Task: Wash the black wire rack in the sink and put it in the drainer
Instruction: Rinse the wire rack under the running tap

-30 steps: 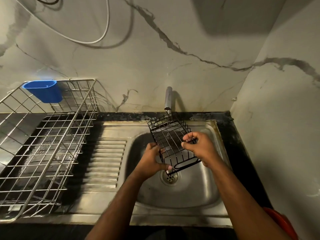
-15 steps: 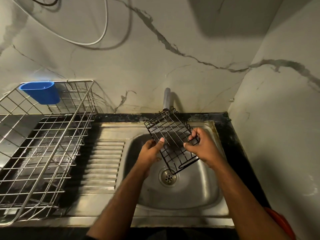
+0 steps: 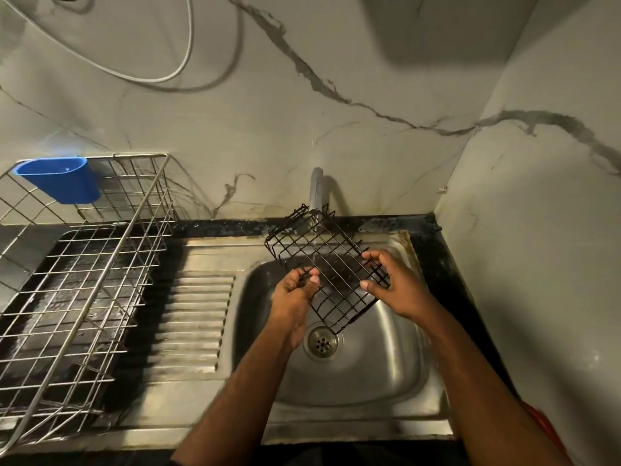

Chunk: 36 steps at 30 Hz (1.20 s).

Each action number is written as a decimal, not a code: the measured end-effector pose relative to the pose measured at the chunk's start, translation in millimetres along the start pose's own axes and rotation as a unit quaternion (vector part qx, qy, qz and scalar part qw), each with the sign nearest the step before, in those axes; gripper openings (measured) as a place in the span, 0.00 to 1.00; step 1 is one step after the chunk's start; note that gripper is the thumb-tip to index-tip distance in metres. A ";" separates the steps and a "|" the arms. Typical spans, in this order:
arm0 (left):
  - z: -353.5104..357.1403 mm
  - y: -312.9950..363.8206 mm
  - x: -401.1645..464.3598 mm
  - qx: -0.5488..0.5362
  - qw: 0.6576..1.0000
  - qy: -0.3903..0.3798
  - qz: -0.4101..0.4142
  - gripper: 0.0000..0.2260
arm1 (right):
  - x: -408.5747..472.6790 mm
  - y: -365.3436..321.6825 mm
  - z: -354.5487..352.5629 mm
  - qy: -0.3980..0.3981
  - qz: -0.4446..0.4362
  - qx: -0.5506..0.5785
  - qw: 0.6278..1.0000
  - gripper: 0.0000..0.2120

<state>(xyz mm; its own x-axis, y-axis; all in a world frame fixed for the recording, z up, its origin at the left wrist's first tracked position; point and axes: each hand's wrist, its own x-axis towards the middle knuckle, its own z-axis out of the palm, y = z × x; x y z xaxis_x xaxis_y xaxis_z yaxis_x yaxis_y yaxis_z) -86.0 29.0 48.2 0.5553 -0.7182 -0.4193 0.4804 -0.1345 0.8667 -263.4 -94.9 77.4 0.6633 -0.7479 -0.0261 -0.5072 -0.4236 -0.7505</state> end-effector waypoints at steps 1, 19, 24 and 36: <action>1.8 0.7 0.5 -0.004 1.000 0.000 0.001 0.09 | 1.4 0.9 0.2 0.003 -0.002 -0.017 1.000 0.23; 8.0 18.8 -6.6 0.007 0.998 0.027 0.058 0.15 | 15.4 -56.6 77.3 -0.046 -0.126 -0.294 0.946 0.30; 1.5 18.9 -7.5 0.042 0.995 0.052 0.080 0.17 | 37.4 -42.2 68.8 -0.047 -0.064 -0.263 0.961 0.29; -5.3 20.9 -2.7 0.079 0.995 0.028 0.047 0.13 | 38.0 -17.3 38.2 -0.011 0.118 -0.039 0.992 0.33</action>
<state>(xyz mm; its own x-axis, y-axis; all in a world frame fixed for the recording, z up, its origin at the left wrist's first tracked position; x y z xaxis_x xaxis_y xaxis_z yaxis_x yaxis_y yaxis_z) -73.9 31.7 66.0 0.6328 -0.6936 -0.3442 0.3138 -0.1767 0.9329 -208.4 -96.5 64.2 0.5318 -0.8202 -0.2109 -0.6909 -0.2762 -0.6681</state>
